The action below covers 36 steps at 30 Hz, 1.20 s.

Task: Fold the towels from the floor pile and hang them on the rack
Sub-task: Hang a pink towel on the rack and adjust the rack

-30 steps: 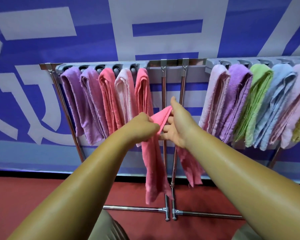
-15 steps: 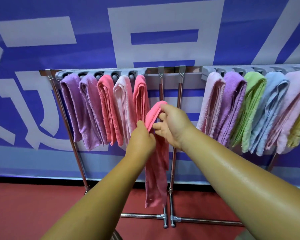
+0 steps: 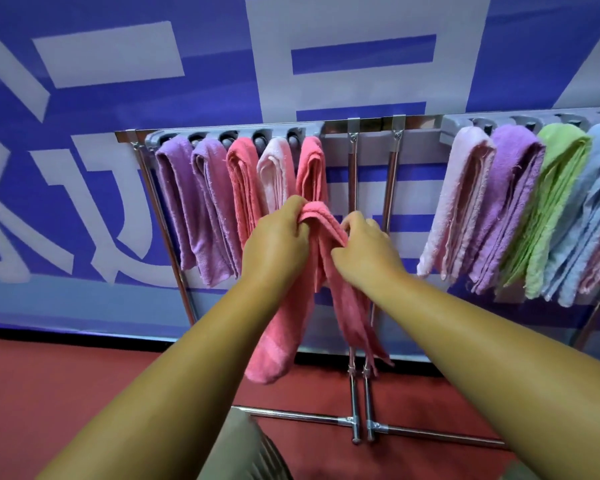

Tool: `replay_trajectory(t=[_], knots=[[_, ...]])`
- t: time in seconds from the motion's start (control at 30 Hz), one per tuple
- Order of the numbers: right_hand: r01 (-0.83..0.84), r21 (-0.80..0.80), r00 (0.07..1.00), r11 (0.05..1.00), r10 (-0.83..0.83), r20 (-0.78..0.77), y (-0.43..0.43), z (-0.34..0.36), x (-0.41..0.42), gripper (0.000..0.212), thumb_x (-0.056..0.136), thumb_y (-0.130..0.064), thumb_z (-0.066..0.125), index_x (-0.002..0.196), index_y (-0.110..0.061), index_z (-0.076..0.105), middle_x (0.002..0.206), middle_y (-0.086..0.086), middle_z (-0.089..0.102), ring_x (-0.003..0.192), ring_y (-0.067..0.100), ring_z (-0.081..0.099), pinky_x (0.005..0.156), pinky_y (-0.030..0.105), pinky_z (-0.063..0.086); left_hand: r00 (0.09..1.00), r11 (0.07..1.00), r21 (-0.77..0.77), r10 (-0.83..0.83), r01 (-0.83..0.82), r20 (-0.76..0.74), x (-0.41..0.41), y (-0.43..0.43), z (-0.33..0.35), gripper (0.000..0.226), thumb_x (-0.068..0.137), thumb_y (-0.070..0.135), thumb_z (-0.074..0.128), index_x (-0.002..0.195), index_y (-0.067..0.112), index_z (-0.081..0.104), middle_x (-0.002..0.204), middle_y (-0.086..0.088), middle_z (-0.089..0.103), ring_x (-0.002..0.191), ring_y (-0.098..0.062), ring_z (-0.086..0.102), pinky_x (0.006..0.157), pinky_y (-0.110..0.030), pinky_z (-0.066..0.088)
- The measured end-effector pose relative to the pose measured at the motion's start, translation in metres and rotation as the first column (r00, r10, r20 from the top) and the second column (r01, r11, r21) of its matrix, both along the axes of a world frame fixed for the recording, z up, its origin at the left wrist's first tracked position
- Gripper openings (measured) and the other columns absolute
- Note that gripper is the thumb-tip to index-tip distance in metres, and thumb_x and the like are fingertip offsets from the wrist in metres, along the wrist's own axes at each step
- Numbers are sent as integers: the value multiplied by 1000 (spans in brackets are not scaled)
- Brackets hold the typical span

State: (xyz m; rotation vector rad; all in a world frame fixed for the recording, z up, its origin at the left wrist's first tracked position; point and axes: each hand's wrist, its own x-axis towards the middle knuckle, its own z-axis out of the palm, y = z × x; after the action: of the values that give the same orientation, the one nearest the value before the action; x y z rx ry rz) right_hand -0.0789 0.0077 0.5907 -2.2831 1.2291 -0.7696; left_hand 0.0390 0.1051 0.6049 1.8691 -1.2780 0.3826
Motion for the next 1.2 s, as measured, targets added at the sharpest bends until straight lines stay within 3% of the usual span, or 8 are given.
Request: replay_trajectory(t=[0.1,0.17,0.3,0.43,0.6,0.8,0.97,1.2], knots=[[-81,-11,997,997,81,5,3,2,21,15,91,-15,51,104,-16,59,98,9,62,85,33,55,74,39,50,995,996,28,78,-79,57,25,15,1,9,101,27,53,109,26,56,99,-6,72,92,-38,64,68,-46,50],[-112,-49,994,993,111,-13,10,7,37,16,94,-19,51,105,-16,62,93,8,59,81,33,53,72,37,48,987,989,41,137,-141,85,44,27,1,11,102,29,53,111,26,56,98,-8,71,90,-39,64,65,-44,46],[-212,-100,977,972,211,-17,29,16,78,25,97,-26,51,110,-16,70,100,12,69,86,36,64,79,45,59,963,963,72,254,-261,93,86,52,2,15,104,39,55,116,31,58,96,-7,71,88,-39,64,68,-46,53],[-280,-174,960,944,274,-59,41,29,122,24,97,-20,50,110,-11,69,108,21,70,97,43,66,81,42,54,926,920,125,358,-372,120,127,76,1,32,96,53,67,107,27,53,82,-7,64,76,-40,59,65,-48,56],[-363,-197,931,911,344,-124,58,49,179,24,98,-17,51,112,-13,69,113,19,70,106,41,67,83,40,52,877,867,134,474,-481,82,190,100,6,22,93,42,68,100,25,56,84,-5,64,76,-38,60,62,-38,46],[-408,-263,910,874,368,-191,75,75,244,29,97,-20,51,115,-12,72,118,16,71,106,40,68,79,38,48,794,777,166,590,-608,144,262,109,34,4,89,25,59,91,22,59,79,-6,59,67,-32,57,58,-39,53],[-387,-310,921,868,347,-177,80,91,298,29,102,-26,50,121,-16,69,119,11,69,97,35,64,76,36,42,754,744,129,635,-656,169,318,108,61,9,92,26,61,92,17,64,81,-8,61,68,-34,60,59,-41,56],[-378,-294,925,878,346,-158,73,108,355,31,104,-19,48,131,-14,61,131,11,65,119,38,64,81,37,41,766,764,61,635,-642,102,378,89,92,13,94,25,66,94,12,68,86,-9,65,74,-32,63,50,-30,38]])
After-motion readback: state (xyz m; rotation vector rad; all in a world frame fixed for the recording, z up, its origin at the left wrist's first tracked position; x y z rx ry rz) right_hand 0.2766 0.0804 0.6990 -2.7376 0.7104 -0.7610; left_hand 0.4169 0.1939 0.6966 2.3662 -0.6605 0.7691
